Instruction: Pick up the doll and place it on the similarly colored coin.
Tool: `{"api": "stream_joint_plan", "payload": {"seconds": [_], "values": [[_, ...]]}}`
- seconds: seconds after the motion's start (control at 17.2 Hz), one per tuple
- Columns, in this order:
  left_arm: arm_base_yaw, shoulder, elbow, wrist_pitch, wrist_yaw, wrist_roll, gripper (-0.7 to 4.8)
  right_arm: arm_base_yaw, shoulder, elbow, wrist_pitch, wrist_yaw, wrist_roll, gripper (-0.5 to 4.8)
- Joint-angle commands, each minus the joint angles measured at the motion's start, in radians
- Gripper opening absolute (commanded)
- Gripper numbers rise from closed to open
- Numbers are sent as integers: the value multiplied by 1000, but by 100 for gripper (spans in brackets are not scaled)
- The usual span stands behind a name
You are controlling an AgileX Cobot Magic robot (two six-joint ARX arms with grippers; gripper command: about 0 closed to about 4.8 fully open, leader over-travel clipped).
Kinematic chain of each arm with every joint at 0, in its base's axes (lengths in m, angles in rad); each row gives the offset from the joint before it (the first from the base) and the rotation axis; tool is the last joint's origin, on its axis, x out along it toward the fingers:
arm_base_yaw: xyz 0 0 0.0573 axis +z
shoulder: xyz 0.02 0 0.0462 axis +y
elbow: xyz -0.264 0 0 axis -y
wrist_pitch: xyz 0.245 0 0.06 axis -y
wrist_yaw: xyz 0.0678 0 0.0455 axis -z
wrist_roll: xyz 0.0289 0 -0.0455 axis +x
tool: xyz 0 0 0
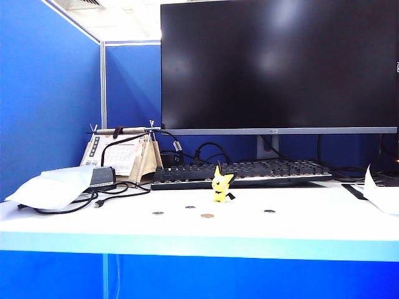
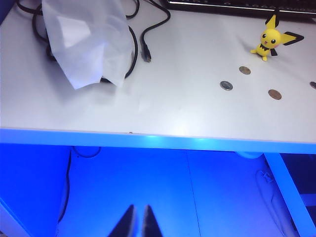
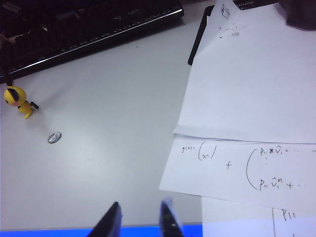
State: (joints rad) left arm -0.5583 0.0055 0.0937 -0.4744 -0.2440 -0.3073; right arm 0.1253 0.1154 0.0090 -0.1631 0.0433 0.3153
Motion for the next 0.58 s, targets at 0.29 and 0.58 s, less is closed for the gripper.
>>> {"api": "stream_joint_plan", "payload": {"seconds": [0.29, 0.58], "values": [[1, 0, -1, 5, -3, 1, 30, 1, -2, -3, 94, 7, 2, 107], [1, 0, -1, 5, -3, 1, 30, 2, -2, -1, 94, -43, 21, 107]]}}
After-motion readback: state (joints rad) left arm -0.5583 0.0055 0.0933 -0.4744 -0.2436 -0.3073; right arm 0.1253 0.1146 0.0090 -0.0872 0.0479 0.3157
